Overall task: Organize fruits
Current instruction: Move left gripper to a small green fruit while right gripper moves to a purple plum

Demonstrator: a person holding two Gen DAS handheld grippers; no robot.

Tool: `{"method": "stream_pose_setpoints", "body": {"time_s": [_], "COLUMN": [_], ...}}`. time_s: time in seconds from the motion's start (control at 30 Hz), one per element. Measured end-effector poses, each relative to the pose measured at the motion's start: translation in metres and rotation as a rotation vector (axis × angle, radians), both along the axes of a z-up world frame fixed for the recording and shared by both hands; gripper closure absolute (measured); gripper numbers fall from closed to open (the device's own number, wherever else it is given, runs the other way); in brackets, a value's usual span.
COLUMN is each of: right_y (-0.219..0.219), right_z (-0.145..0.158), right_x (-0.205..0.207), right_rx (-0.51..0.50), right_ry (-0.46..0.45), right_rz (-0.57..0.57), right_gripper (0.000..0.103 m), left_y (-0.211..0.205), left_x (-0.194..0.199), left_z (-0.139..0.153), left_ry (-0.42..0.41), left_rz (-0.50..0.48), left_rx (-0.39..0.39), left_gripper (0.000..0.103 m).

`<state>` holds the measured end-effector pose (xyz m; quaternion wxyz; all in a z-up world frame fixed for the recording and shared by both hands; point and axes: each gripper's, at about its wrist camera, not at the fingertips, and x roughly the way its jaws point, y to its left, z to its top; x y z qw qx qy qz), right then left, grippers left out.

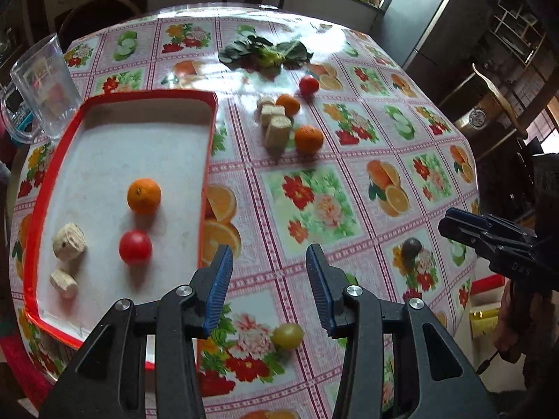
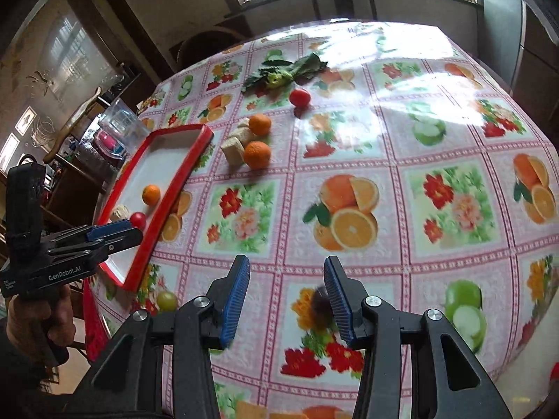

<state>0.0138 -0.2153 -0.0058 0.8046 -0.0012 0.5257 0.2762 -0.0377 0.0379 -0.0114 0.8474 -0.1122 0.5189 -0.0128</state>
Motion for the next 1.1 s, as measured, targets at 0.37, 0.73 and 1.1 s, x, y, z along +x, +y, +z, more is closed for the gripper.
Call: {"method": "stream_pose_setpoints", "body": {"time_s": [0.37,0.73,1.1], "right_y": [-0.011,-0.003,0.002], "right_z": [-0.036,-0.056,-0.064], "right_x": [-0.017,-0.003,0.001], "right_rx": [-0.062,-0.099,-0.131], "right_ry": [0.048,0.044,0.032], "right_rz": [-0.001,0.018,0.044], "right_gripper": [0.057,0.057,0.076], "left_y": [-0.018,-0.022,-0.050], "left_x": [-0.037,-0.043,-0.038], "left_z": [-0.028,-0.052,-0.062], "left_ry": [0.070,0.099,0.097], "left_rz": [-0.028,-0.019,-0.108], "left_rx": [-0.009,0.008,0.059], "left_gripper": [0.061,0.061,0.069]}}
